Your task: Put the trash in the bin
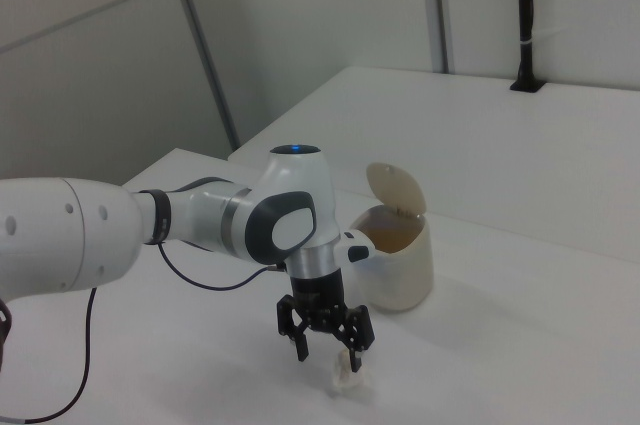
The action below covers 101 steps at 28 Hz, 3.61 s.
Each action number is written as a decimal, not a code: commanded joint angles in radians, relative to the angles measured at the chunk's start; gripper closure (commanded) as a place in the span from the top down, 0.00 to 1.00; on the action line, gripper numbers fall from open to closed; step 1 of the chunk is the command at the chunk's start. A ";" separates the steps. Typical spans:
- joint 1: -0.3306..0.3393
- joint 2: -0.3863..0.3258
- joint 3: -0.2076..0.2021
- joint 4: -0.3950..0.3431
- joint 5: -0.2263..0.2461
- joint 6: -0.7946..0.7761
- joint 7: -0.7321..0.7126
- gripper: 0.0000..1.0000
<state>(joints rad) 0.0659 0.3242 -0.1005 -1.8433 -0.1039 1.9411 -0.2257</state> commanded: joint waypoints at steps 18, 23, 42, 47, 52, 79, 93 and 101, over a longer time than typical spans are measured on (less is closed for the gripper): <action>-0.009 0.012 -0.012 0.013 -0.046 0.088 0.036 0.46; -0.017 -0.010 -0.013 0.047 -0.046 0.088 0.034 0.46; -0.005 0.006 -0.001 0.239 0.033 0.458 0.066 0.50; -0.005 0.041 0.001 0.239 0.038 0.509 0.078 1.00; -0.005 0.039 0.010 0.237 0.038 0.506 0.095 1.00; -0.005 -0.275 0.010 0.282 0.044 -0.264 0.313 1.00; -0.006 -0.300 0.005 0.299 0.073 -0.471 0.251 1.00; -0.009 -0.300 0.001 0.305 0.076 -0.444 0.233 1.00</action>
<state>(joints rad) 0.0571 0.0223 -0.0910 -1.5489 -0.0483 1.4986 0.0382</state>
